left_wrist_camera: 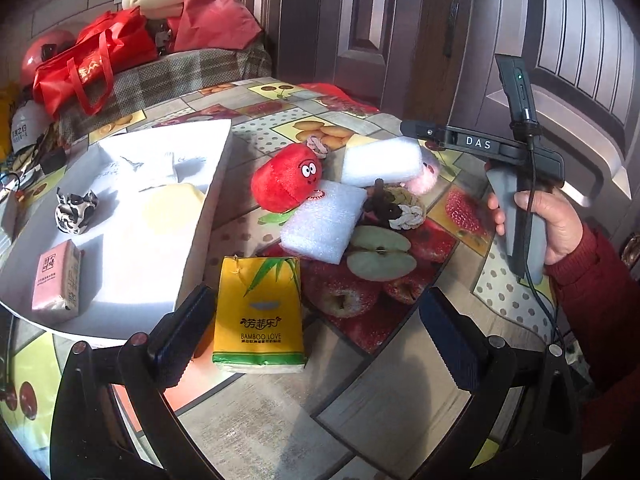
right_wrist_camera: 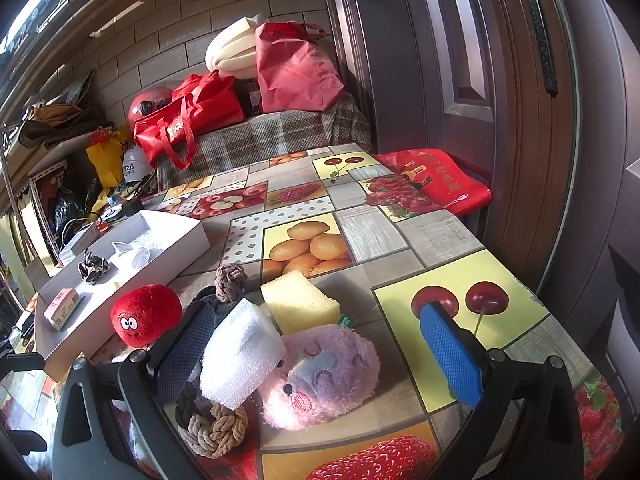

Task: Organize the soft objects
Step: 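Grasp the white foam block with the right tool while the left tool grasps the yellow tissue pack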

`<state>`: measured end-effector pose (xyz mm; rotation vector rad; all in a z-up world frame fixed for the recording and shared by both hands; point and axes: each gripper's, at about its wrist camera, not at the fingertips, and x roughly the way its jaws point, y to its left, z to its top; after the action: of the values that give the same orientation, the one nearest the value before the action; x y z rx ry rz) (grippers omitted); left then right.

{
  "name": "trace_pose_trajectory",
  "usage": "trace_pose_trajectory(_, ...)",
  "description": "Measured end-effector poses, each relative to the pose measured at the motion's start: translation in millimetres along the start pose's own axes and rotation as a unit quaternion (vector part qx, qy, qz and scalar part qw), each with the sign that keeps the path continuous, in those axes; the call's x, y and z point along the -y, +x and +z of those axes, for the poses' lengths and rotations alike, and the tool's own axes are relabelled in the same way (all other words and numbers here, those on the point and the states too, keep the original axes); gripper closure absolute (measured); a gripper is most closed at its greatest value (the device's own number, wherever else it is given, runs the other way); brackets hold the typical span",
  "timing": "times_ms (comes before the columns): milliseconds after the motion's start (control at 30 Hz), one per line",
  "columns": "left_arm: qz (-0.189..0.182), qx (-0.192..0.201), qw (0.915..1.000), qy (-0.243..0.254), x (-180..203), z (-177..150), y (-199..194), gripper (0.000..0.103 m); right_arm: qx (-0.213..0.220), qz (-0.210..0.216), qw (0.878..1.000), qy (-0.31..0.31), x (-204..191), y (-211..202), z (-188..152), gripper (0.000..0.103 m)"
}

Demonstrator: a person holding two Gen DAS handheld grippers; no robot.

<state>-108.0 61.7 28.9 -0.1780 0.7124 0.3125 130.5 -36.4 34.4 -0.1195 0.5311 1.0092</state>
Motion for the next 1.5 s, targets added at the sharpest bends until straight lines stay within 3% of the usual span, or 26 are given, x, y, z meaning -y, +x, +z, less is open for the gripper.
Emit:
trace_pose_trajectory(100, 0.032, -0.023, 0.9992, 0.000, 3, -3, 15, 0.000, -0.001, 0.000, 1.000, 0.000, 0, 0, 0, 0.000)
trace_pose_trajectory(233, 0.019, -0.042, 0.9989, 0.010, 8, -3, 27, 0.002, -0.004, -0.001, 1.000, 0.001, 0, 2, 0, 0.000)
trace_pose_trajectory(333, 0.021, -0.040, 0.9986, 0.028, 15, -1, 31, 0.018, -0.004, -0.002, 1.000, -0.005, -1, 2, -1, 0.000)
trace_pose_trajectory(567, 0.034, -0.036, 0.9966, 0.065, 16, -1, 32, 0.036, -0.002, 0.002, 0.997, -0.081, -31, 2, -4, 0.000)
trace_pose_trajectory(733, 0.046, -0.037, 0.9959, 0.068, 11, -6, 26, 0.037, -0.005, 0.016, 0.994, -0.107, -40, 6, -4, 0.001)
trace_pose_trajectory(833, 0.051, -0.042, 0.9952, 0.072, 10, -7, 28, 0.037, -0.030, 0.025, 0.992, -0.117, -44, 18, -2, 0.001)
trace_pose_trajectory(900, 0.055, -0.045, 0.9942, 0.080, 13, -7, 31, 0.036, -0.053, 0.029, 0.990, -0.126, -49, 26, -3, 0.011)
trace_pose_trajectory(967, 0.061, -0.046, 0.9926, 0.094, 17, -8, 33, 0.036, -0.068, 0.027, 0.988, -0.134, -52, 31, -5, 0.032)
trace_pose_trajectory(1033, 0.063, -0.046, 0.9920, 0.099, 17, -8, 34, 0.036, -0.076, 0.022, 0.987, -0.138, -54, 32, -7, 0.040)
trace_pose_trajectory(1300, 0.052, -0.038, 0.9937, 0.091, 13, -7, 31, 0.036, -0.081, 0.023, 0.988, -0.126, -49, 32, -7, 0.038)
trace_pose_trajectory(1367, 0.052, -0.039, 0.9937, 0.092, 13, -7, 31, 0.036, -0.086, 0.025, 0.987, -0.133, -52, 34, -7, 0.031)
trace_pose_trajectory(1500, 0.058, -0.042, 0.9925, 0.099, 16, -8, 33, 0.036, -0.099, 0.013, 0.981, -0.165, -63, 39, -11, 0.029)
